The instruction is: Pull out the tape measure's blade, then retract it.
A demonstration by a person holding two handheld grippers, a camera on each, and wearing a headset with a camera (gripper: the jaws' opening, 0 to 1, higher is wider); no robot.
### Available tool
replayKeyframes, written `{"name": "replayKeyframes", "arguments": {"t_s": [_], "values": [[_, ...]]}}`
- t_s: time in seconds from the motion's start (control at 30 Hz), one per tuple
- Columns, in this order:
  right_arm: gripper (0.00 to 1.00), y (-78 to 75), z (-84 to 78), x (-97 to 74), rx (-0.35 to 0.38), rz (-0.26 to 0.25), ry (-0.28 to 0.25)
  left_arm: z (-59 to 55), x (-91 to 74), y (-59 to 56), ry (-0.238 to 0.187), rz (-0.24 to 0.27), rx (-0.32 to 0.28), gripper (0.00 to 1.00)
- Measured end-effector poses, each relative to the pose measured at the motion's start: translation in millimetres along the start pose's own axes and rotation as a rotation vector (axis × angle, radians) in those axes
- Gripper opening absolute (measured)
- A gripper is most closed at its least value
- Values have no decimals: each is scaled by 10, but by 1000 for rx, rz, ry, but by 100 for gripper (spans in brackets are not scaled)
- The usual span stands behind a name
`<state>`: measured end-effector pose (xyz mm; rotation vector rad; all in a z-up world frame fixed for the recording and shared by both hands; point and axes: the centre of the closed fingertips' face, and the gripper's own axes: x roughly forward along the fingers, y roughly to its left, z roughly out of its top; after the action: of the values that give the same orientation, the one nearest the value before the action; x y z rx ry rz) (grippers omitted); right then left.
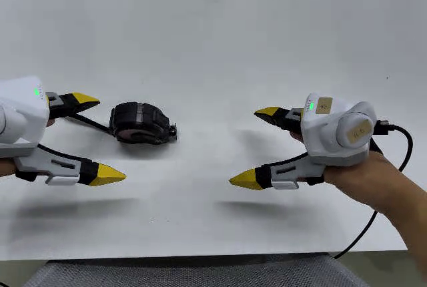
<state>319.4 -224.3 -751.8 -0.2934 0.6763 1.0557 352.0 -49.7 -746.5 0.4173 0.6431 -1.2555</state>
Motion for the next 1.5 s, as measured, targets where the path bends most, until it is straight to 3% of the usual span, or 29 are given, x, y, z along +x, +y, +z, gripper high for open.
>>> {"name": "replayKeyframes", "arguments": {"t_s": [0.6,1.33,1.5], "values": [[76,-13,62,255,-12,42,-3,-1,219,117,21,-43,58,61],[71,-25,108,397,-31,64,-11,-7,381,176,31,-69,133,33],[68,-8,140,419,-33,74,-19,-10,394,159,34,-77,140,32]]}}
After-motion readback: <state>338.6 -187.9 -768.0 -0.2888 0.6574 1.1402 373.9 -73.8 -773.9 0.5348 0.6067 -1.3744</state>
